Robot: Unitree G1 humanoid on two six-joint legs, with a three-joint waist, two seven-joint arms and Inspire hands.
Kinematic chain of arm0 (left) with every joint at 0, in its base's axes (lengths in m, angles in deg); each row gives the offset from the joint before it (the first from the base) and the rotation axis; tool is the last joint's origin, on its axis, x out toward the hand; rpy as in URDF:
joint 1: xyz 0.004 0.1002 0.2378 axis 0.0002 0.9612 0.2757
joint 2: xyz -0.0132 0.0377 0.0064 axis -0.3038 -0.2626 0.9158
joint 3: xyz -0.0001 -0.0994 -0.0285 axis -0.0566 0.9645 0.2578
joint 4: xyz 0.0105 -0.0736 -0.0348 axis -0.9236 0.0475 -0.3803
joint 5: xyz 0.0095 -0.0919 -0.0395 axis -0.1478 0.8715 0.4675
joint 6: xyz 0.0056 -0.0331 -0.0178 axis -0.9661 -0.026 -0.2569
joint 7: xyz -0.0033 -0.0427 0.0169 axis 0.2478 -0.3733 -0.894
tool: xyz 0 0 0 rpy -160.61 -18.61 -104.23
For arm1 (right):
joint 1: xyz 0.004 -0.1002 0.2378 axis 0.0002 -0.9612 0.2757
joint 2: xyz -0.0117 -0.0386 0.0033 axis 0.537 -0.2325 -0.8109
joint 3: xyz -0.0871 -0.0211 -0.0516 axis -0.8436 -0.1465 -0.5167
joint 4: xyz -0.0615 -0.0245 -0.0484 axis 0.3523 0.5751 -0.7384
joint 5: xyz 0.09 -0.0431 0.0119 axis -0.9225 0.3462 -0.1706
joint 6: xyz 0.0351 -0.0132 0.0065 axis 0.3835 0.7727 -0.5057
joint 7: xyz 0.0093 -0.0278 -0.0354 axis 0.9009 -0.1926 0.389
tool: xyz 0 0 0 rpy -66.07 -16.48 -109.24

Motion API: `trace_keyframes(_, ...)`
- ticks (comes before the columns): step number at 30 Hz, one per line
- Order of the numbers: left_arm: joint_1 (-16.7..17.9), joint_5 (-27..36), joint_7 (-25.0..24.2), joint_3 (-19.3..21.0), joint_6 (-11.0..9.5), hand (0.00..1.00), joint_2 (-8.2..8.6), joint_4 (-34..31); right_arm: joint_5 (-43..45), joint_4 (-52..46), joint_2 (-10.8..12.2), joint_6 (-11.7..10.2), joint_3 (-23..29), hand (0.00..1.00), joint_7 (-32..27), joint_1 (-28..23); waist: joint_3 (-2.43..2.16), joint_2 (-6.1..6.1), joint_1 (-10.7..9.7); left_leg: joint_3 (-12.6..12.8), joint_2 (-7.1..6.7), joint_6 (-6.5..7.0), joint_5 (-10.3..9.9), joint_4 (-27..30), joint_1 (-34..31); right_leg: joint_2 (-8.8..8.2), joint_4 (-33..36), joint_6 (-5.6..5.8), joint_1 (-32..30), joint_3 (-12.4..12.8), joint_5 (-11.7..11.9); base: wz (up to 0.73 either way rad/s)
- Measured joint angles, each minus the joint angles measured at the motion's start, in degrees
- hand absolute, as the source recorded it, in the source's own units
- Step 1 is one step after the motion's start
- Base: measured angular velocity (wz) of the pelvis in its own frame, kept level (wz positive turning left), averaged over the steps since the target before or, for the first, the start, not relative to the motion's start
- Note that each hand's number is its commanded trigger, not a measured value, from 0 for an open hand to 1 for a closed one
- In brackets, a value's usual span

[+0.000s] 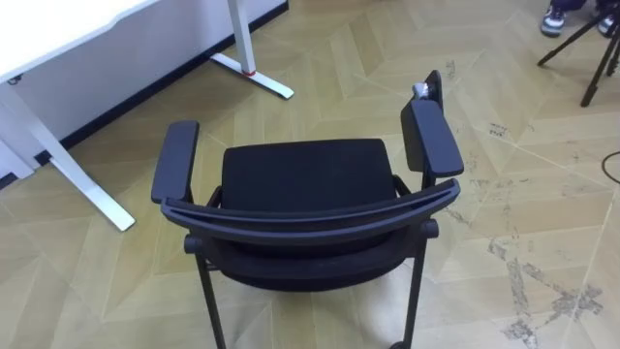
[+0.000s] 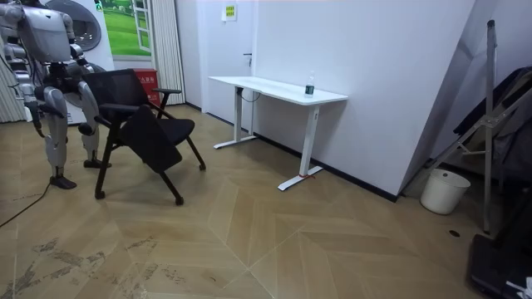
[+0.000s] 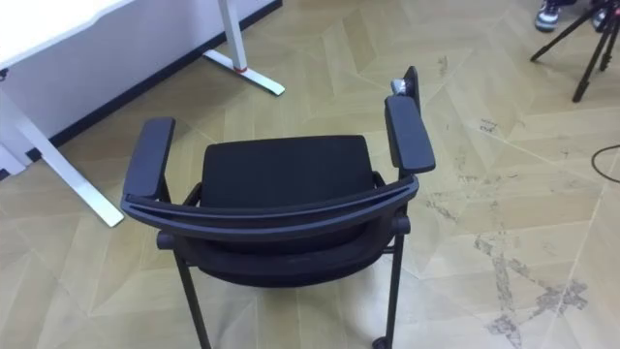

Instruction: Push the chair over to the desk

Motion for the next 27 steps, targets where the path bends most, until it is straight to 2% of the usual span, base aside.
trace_keyframes(3, 0.6, 0.0, 0.1, 0.0, -0.7, 0.00, 0.01, -0.1, -0.3, 0.0, 0.0, -0.1, 0.9, 0.00, -0.4, 0.0, -0.09, 0.09, -0.1, 0.0, 0.00, 0.00, 0.0, 0.0, 0.1, 0.03, 0.0, 0.00, 0.0, 0.2, 0.0, 0.00)
trace_keyframes(5, 0.8, 0.0, 0.1, 0.0, -0.7, 0.00, 0.01, -0.1, -0.5, 0.1, -0.1, -0.1, 1.2, 0.00, -1.3, -0.4, -0.33, 0.29, -0.2, 0.0, 0.00, 0.00, 0.0, 0.1, 0.4, -0.01, 0.0, -0.01, 0.1, 0.1, 0.0, 0.00)
trace_keyframes(12, 1.7, -0.1, -0.2, 0.6, -0.5, 0.00, 0.13, -0.1, -4.8, 1.2, -0.3, 0.3, 2.7, 0.00, -1.1, -0.6, -0.16, 0.41, -0.3, -0.2, 0.00, 0.01, 0.0, 0.1, 0.1, -0.01, 0.1, 0.00, 0.6, -0.1, 0.0, 0.01)
trace_keyframes(17, 2.1, 0.1, -0.5, 2.3, 0.6, 0.00, 0.17, -0.2, -5.1, 2.2, -0.5, 1.6, 3.1, 0.00, 2.4, -1.3, -0.22, -0.09, -0.2, -0.2, 0.00, 0.07, -0.1, 0.0, 0.1, -0.05, 0.1, 0.00, 0.5, -0.1, 0.0, 0.00)
trace_keyframes(21, 2.1, 0.5, -0.4, 2.4, 1.3, 0.00, -0.11, -0.2, -5.1, 2.1, -0.5, 2.2, 3.1, 0.00, 3.2, -1.7, -0.25, -0.69, -0.2, -0.2, -0.01, 0.07, -0.1, -0.1, 0.0, -0.05, 0.1, 0.00, 0.5, -0.3, 0.0, 0.00)
trace_keyframes(27, 2.2, 2.6, -0.6, 2.9, 1.7, 0.00, -0.20, -0.1, -2.3, 2.2, -0.5, 3.2, 3.9, 0.00, 3.5, -1.2, -0.24, -0.87, -0.3, -0.2, 0.00, 0.07, -0.2, 0.1, 0.1, -0.05, 0.0, 0.00, 0.6, -0.2, 0.0, 0.00)
